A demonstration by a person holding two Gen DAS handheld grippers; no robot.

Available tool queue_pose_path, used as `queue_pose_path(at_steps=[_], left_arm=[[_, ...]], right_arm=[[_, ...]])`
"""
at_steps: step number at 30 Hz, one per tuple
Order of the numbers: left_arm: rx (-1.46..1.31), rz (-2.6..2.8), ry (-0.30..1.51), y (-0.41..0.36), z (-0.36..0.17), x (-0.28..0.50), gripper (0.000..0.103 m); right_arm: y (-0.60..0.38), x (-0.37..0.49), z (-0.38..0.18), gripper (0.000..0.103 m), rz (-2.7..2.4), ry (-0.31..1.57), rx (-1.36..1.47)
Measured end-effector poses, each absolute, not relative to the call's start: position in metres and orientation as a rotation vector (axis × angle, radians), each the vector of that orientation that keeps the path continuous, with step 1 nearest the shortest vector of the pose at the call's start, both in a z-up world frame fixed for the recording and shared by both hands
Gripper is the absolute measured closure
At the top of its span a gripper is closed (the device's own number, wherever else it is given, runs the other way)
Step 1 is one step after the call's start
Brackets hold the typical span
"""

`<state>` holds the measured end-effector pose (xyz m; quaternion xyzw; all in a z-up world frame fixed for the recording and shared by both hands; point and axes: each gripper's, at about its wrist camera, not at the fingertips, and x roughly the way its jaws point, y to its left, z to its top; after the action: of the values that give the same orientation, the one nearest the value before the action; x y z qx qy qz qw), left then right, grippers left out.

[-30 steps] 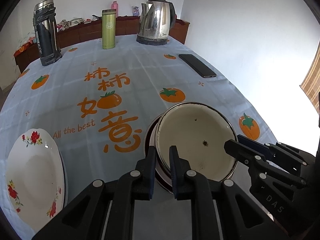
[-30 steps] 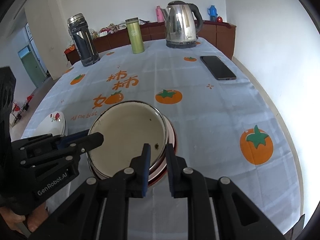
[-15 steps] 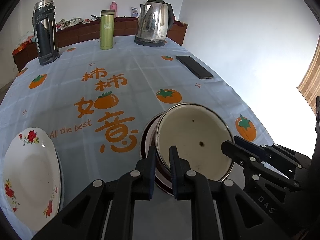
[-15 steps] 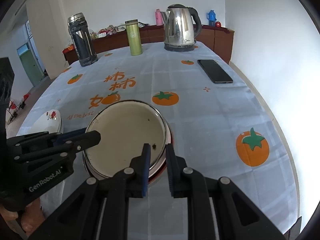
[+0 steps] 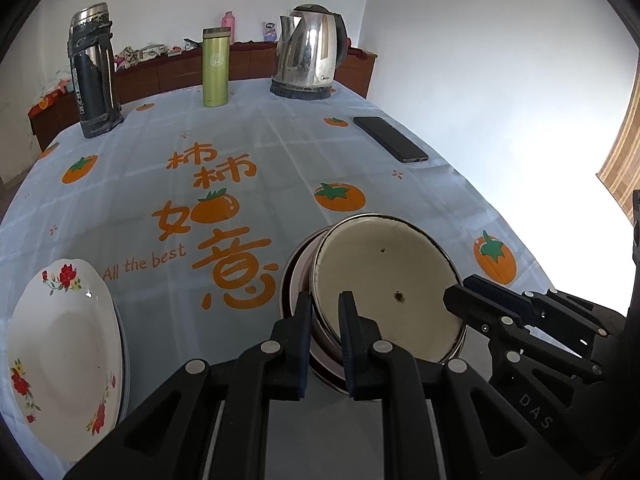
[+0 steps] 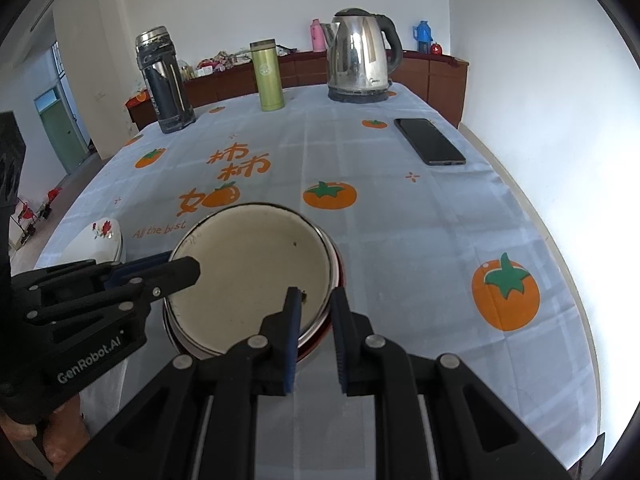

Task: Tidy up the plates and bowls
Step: 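Lower the cream basin into the steel bowl with the left gripper, then open the left gripper to release the cream basin, then close the left gripper on the rim of the nested bowls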

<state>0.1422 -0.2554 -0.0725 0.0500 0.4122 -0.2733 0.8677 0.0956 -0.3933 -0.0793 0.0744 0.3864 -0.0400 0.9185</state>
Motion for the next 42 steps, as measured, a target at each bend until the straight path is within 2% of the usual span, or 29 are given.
queue_pose_path(at_steps=[16,17,19,20,21,26,28,34,42], left_arm=[[0.093,-0.576,0.844,-0.252,-0.074,0.141,0.087],[0.088,-0.577,0.846,-0.251,-0.073,0.141,0.084],[0.083,-0.574,0.849,-0.251,-0.073,0.141,0.071],[0.079,-0.572,0.853,-0.25,-0.073,0.142,0.058],[0.076,-0.572,0.854,-0.25,-0.074,0.142,0.05],[0.084,-0.562,0.859,-0.25,-0.076,0.14,0.049],[0.085,-0.558,0.859,-0.25,-0.077,0.14,0.049],[0.078,-0.537,0.878,-0.247,-0.084,0.141,0.049],[0.068,-0.529,0.881,-0.244,-0.089,0.141,0.049]], right_arm=[[-0.39,0.097,-0.081,0.086,-0.088,0.813,0.112],[-0.39,0.097,-0.081,0.086,-0.088,0.808,0.113],[-0.391,0.096,-0.081,0.084,-0.087,0.803,0.12],[-0.39,0.096,-0.082,0.082,-0.085,0.803,0.122],[-0.39,0.096,-0.082,0.081,-0.078,0.8,0.125],[-0.389,0.095,-0.082,0.081,-0.082,0.801,0.116],[-0.39,0.095,-0.083,0.071,-0.081,0.803,0.123],[-0.392,0.091,-0.087,0.056,-0.072,0.796,0.15],[-0.394,0.087,-0.088,0.052,-0.071,0.781,0.161]])
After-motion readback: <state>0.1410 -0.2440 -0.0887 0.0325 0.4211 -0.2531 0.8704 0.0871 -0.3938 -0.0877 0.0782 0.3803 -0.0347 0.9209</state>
